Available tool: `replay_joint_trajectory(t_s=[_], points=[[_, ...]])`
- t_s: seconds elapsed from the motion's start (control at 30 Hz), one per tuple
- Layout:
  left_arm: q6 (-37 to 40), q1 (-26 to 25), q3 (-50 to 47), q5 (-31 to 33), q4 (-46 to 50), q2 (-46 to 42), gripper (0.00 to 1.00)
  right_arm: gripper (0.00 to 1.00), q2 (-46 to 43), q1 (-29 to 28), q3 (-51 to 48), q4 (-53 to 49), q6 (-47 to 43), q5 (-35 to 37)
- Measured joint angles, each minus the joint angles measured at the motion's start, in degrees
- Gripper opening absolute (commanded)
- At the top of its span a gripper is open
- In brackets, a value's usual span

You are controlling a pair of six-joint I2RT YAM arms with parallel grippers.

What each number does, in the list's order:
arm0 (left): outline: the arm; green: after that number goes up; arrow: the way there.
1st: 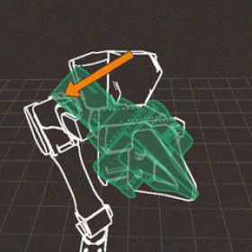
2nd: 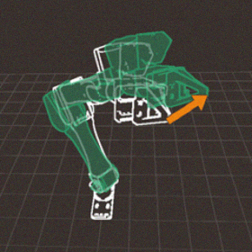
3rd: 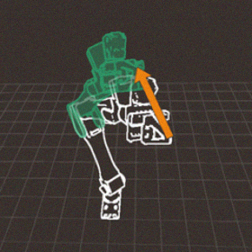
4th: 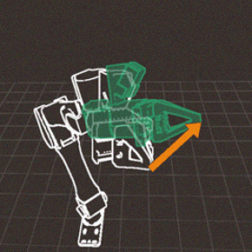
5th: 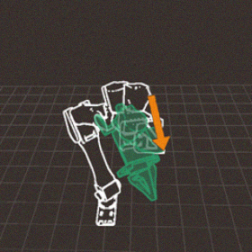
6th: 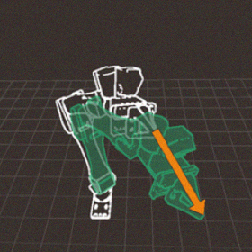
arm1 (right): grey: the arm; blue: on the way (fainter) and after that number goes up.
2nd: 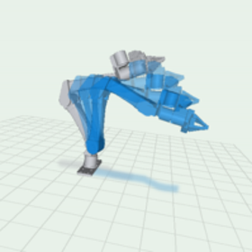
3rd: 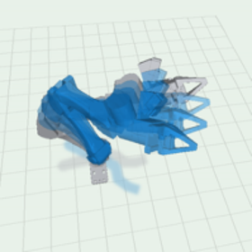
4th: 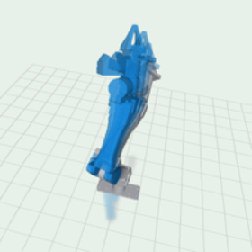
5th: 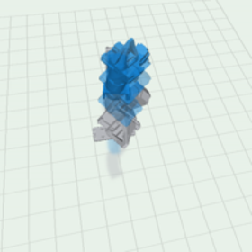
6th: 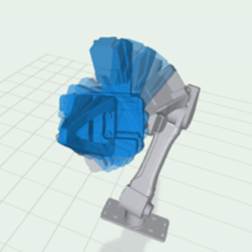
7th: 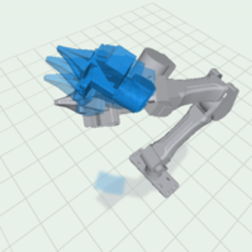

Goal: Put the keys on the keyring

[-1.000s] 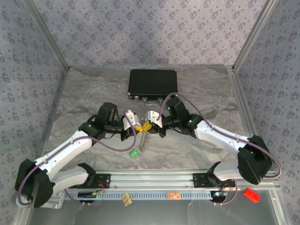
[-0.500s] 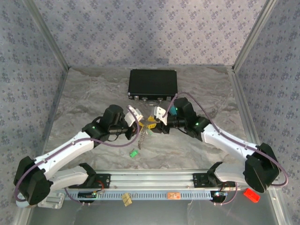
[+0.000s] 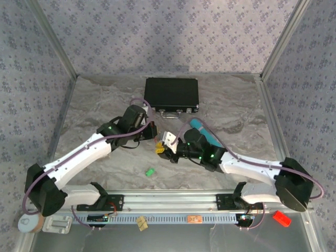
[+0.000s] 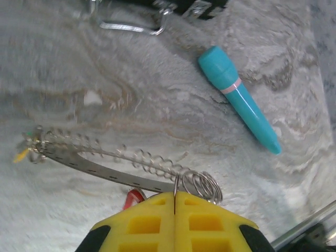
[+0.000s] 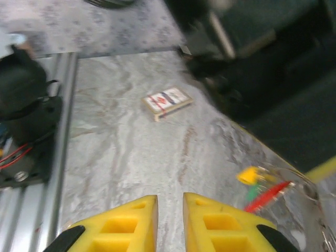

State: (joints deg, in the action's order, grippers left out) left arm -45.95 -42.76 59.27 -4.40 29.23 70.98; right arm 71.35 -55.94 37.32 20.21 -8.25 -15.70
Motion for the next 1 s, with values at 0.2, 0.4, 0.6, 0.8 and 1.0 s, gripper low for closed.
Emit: replay_joint_trajectory(t_s=[0.2,0.4,0.6,0.8,1.0], points=[[-15.3,0.0,2.9,-1.1,5.4,2.3,0.0,0.4,5.1,0.0,-2.3,6.3,4.7,8.3],[-25.2,0.3,3.9,-3.2,7.8,3.1,0.0,0.47,6.9,1.0,-4.1,10.4,6.4,10.5],[-29.1,0.3,4.2,-4.0,9.2,3.1,0.0,0.49,9.7,3.1,-4.7,14.1,7.0,9.9],[-30.3,0.4,4.4,-4.7,10.1,3.1,0.0,0.48,11.9,4.7,-4.7,16.7,7.4,5.3],[-30.7,0.4,4.4,-5.2,10.3,3.1,0.0,0.45,13.5,5.1,-4.6,18.0,7.6,0.5]])
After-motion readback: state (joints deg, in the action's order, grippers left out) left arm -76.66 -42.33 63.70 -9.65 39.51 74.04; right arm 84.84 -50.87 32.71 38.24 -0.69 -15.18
